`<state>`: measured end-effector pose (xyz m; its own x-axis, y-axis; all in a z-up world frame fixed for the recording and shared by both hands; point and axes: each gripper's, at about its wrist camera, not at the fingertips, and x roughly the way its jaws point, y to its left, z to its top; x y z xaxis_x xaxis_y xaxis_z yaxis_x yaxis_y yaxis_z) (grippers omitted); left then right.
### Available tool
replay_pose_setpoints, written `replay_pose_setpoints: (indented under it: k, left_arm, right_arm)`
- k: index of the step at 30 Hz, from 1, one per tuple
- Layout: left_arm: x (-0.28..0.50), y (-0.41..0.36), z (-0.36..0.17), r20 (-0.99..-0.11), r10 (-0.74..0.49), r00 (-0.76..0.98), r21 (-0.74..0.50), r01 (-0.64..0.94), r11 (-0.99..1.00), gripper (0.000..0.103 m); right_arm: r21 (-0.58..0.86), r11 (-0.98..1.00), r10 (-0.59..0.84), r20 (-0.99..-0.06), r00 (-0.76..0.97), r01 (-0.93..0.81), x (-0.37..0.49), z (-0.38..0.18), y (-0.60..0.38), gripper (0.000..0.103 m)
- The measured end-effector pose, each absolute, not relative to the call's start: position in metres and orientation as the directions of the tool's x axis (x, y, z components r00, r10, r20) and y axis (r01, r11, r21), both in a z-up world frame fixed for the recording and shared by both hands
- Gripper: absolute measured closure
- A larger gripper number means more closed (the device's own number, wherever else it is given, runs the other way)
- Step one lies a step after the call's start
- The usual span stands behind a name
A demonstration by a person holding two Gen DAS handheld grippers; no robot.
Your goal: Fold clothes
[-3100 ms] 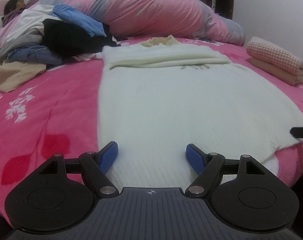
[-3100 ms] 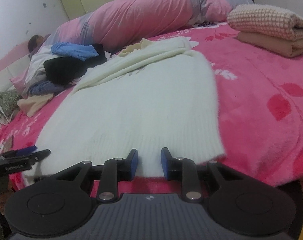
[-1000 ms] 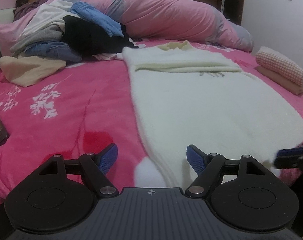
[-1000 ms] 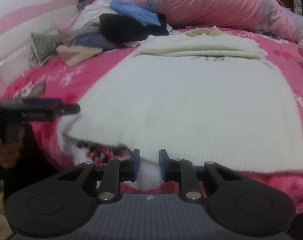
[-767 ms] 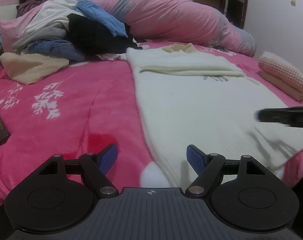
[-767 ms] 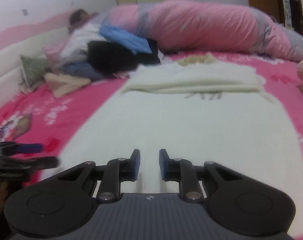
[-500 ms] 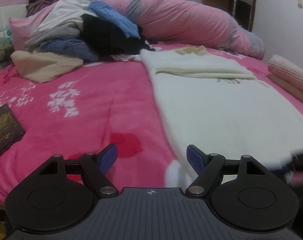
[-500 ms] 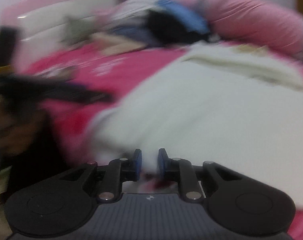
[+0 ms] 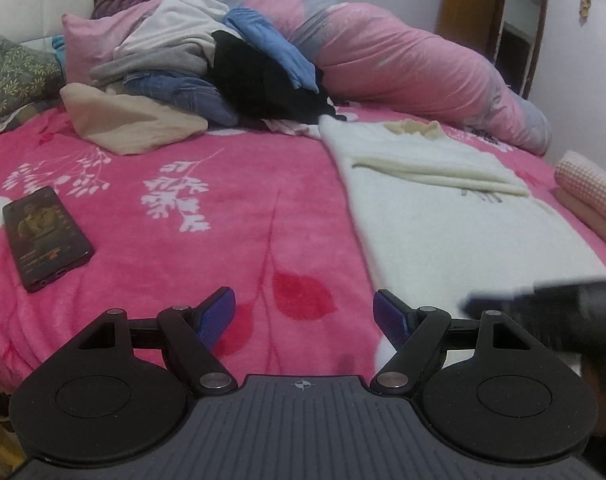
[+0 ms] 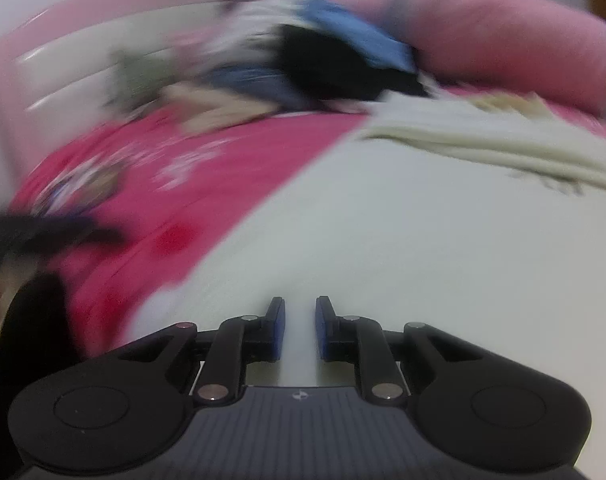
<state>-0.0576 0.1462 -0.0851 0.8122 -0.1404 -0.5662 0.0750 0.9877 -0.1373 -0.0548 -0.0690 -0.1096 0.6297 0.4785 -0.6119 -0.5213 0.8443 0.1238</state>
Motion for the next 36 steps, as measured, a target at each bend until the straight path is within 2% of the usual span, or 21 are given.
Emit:
replay_pose_setpoints:
  k: [4, 7, 11, 15, 19, 22, 28, 32, 36]
  left_arm:
    - [-0.049, 0.15, -0.09, -0.575, -0.164, 0.801, -0.158, 0.088, 0.983, 0.026]
    - [-0.046, 0.147, -0.091, -0.573, -0.179, 0.799, -0.166, 0.101, 0.981, 0.026]
    - [-0.042, 0.133, -0.084, -0.543, -0.238, 0.805, -0.212, 0.142, 0.967, 0.026]
    - [-0.03, 0.098, -0.078, -0.497, -0.359, 0.79, -0.266, 0.255, 0.93, 0.026]
    - [-0.015, 0.059, -0.094, -0.543, -0.464, 0.7, -0.294, 0.36, 0.886, 0.026]
    - [-0.013, 0.046, -0.113, -0.603, -0.453, 0.657, -0.267, 0.369, 0.891, 0.026]
    - [-0.028, 0.044, -0.115, -0.608, -0.417, 0.676, -0.174, 0.399, 0.9, 0.026]
    - [-0.03, 0.036, -0.113, -0.623, -0.378, 0.685, -0.158, 0.363, 0.918, 0.025]
    - [-0.028, 0.033, -0.112, -0.627, -0.36, 0.691, -0.146, 0.35, 0.925, 0.024]
  right_arm:
    - [0.212, 0.758, 0.584, -0.642, 0.497, -0.617, -0.099, -0.101, -0.072, 0.086]
    - [0.202, 0.763, 0.59, -0.607, 0.533, -0.614, -0.096, -0.079, -0.086, 0.086]
    - [0.161, 0.857, 0.493, -0.538, 0.684, -0.49, -0.052, -0.058, -0.103, 0.086]
    - [0.115, 0.936, 0.337, -0.571, 0.749, -0.333, -0.034, -0.071, -0.124, 0.086]
    - [0.034, 0.978, 0.185, -0.605, 0.774, -0.208, -0.056, -0.096, -0.163, 0.086]
    - [0.059, 0.992, 0.125, -0.589, 0.799, -0.112, -0.089, -0.099, -0.219, 0.088]
    - [0.043, 0.998, -0.006, -0.572, 0.82, 0.038, -0.13, -0.081, -0.288, 0.087]
    - [0.113, 0.994, 0.045, -0.498, 0.866, 0.013, -0.109, -0.07, -0.282, 0.086]
    - [0.097, 0.995, 0.048, -0.52, 0.853, 0.003, -0.093, -0.084, -0.284, 0.087]
